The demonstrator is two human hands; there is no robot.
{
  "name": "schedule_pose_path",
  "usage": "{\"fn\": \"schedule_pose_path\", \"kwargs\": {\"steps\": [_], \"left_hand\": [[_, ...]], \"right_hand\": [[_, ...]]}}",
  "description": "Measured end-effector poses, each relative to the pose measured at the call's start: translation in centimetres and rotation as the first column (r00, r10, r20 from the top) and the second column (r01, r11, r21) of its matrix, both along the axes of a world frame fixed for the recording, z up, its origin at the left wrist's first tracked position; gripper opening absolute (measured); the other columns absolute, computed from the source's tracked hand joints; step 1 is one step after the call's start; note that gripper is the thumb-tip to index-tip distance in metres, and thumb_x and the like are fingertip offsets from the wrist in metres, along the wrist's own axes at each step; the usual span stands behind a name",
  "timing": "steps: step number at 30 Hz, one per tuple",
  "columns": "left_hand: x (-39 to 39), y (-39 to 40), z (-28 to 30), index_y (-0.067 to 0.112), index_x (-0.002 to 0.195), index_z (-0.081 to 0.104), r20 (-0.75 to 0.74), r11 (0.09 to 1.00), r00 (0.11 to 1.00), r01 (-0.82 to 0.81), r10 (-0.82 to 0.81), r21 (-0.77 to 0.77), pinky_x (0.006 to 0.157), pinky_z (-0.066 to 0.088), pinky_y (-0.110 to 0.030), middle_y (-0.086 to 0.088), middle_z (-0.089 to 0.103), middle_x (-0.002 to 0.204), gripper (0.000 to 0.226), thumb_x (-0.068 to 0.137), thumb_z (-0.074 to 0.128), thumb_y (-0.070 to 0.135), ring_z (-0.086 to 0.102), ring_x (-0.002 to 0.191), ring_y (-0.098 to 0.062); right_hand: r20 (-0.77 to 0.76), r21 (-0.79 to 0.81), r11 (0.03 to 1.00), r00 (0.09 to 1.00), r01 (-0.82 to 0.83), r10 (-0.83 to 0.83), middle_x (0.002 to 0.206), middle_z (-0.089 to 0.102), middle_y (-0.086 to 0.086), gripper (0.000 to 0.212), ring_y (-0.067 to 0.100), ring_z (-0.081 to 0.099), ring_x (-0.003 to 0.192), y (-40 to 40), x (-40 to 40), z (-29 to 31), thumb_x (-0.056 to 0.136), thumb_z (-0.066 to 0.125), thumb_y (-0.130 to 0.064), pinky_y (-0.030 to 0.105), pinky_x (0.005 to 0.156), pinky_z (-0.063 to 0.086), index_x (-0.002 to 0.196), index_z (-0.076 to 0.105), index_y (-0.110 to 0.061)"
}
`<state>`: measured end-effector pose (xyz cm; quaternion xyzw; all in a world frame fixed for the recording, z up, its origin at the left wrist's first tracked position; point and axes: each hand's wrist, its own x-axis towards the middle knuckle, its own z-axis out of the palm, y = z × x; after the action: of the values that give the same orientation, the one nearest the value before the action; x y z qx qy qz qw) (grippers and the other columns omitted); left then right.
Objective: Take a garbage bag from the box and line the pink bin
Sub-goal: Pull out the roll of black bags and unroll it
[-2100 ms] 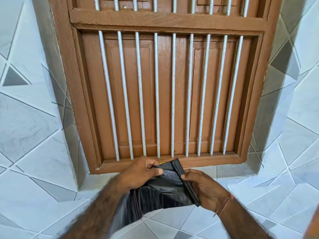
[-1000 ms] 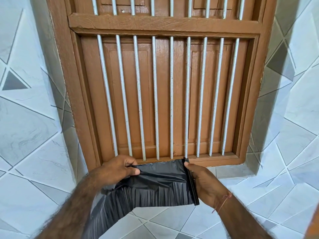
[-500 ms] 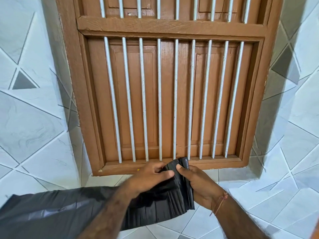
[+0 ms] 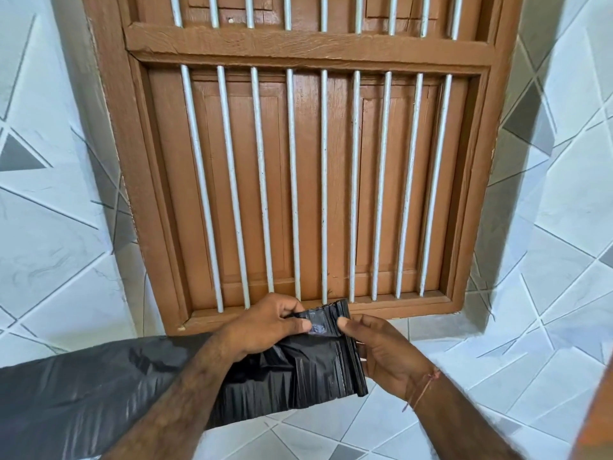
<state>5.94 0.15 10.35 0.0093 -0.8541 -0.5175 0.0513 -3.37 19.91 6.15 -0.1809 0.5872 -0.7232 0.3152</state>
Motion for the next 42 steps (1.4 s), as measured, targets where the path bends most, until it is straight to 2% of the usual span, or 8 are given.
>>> {"fn": "schedule_pose_path", "kwargs": {"steps": [5, 10, 20, 25, 28, 36, 39, 42], "left_hand": [[0.2, -0.1, 0.0, 0.014, 0.080, 0.067, 0.006, 0.999, 1.000, 0.006, -0.006, -0.050, 0.069, 0.047, -0.018, 0.001, 0.069, 0.079, 0.009, 0.089, 0.066, 0.017, 0.061, 0.074, -0.005], [0.5, -1.1, -0.3, 0.008, 0.082, 0.067, 0.016, 0.997, 1.000, -0.001, 0.002, -0.077, 0.072, 0.047, -0.022, 0.003, 0.067, 0.076, 0.010, 0.088, 0.067, 0.016, 0.060, 0.073, -0.005], [0.3, -2.6, -0.3, 0.022, 0.075, 0.069, 0.050, 0.996, 0.999, 0.009, -0.004, -0.092, 0.086, 0.052, -0.040, 0.000, 0.071, 0.080, 0.013, 0.087, 0.068, 0.018, 0.065, 0.081, -0.014], [0.2, -2.6, -0.3, 0.022, 0.077, 0.069, 0.057, 0.990, 0.998, 0.017, -0.009, -0.139, 0.088, 0.054, -0.046, -0.003, 0.072, 0.083, 0.010, 0.087, 0.069, 0.020, 0.067, 0.082, -0.017], [0.1, -2.7, -0.3, 0.024, 0.077, 0.070, 0.056, 0.985, 0.998, 0.022, -0.013, -0.171, 0.088, 0.053, -0.050, -0.006, 0.072, 0.085, 0.010, 0.086, 0.069, 0.022, 0.066, 0.083, -0.020], [0.2, -2.3, -0.4, 0.018, 0.077, 0.069, 0.065, 0.985, 0.997, -0.018, 0.029, -0.174, 0.084, 0.052, -0.040, -0.005, 0.070, 0.081, 0.012, 0.087, 0.068, 0.025, 0.062, 0.080, -0.014], [0.1, -1.7, -0.6, 0.021, 0.075, 0.067, 0.064, 0.983, 0.997, -0.040, 0.052, -0.179, 0.075, 0.047, -0.031, 0.004, 0.066, 0.075, 0.015, 0.090, 0.064, 0.026, 0.058, 0.073, -0.009], [0.1, -1.1, -1.0, 0.021, 0.077, 0.066, 0.071, 0.976, 0.995, -0.059, 0.076, -0.212, 0.067, 0.044, -0.023, 0.013, 0.065, 0.066, 0.015, 0.090, 0.063, 0.026, 0.055, 0.062, 0.000]], "right_hand": [[0.055, -0.008, 0.993, 0.991, 0.120, -0.119, 0.106, 0.069, 0.031, 0.033, 0.039, 0.066, 0.091, -1.1, 0.2, -0.2, 0.082, 0.066, -0.007, 0.058, 0.091, 0.052, 0.111, 0.063, 0.009], [0.219, -0.021, 0.988, 0.964, 0.156, -0.148, 0.097, 0.067, 0.020, 0.029, 0.030, 0.062, 0.080, -0.8, -0.3, -0.6, 0.085, 0.049, -0.020, 0.041, 0.075, 0.052, 0.102, 0.068, -0.005], [0.197, -0.064, 0.980, 0.965, 0.187, -0.171, 0.090, 0.070, 0.020, 0.028, 0.032, 0.066, 0.078, -1.0, -0.6, -0.7, 0.091, 0.044, -0.012, 0.043, 0.079, 0.053, 0.095, 0.071, -0.002], [0.163, -0.113, 0.985, 0.980, 0.131, -0.112, 0.107, 0.072, 0.022, 0.038, 0.038, 0.067, 0.100, -1.0, -0.5, -0.3, 0.094, 0.057, -0.034, 0.048, 0.091, 0.053, 0.109, 0.070, -0.001], [0.035, -0.084, 0.992, 0.995, 0.097, -0.094, 0.111, 0.070, 0.027, 0.032, 0.037, 0.068, 0.098, -0.9, -0.4, -0.2, 0.082, 0.071, -0.014, 0.047, 0.092, 0.053, 0.109, 0.068, 0.004], [-0.100, -0.032, 0.985, 0.980, 0.170, -0.172, 0.094, 0.073, 0.022, 0.013, 0.030, 0.068, 0.079, -1.3, -0.1, -0.1, 0.089, 0.064, -0.016, 0.041, 0.077, 0.056, 0.090, 0.072, -0.005], [-0.201, 0.011, 0.978, 0.959, 0.207, -0.201, 0.093, 0.077, 0.014, 0.032, 0.029, 0.073, 0.085, -2.1, 0.6, 0.3, 0.087, 0.064, -0.039, 0.043, 0.081, 0.059, 0.094, 0.071, -0.009], [-0.090, -0.018, 0.979, 0.974, 0.205, -0.206, 0.078, 0.078, 0.008, 0.049, 0.021, 0.074, 0.071, -2.5, 0.9, 0.4, 0.094, 0.045, -0.052, 0.034, 0.067, 0.058, 0.093, 0.069, -0.009]]}}
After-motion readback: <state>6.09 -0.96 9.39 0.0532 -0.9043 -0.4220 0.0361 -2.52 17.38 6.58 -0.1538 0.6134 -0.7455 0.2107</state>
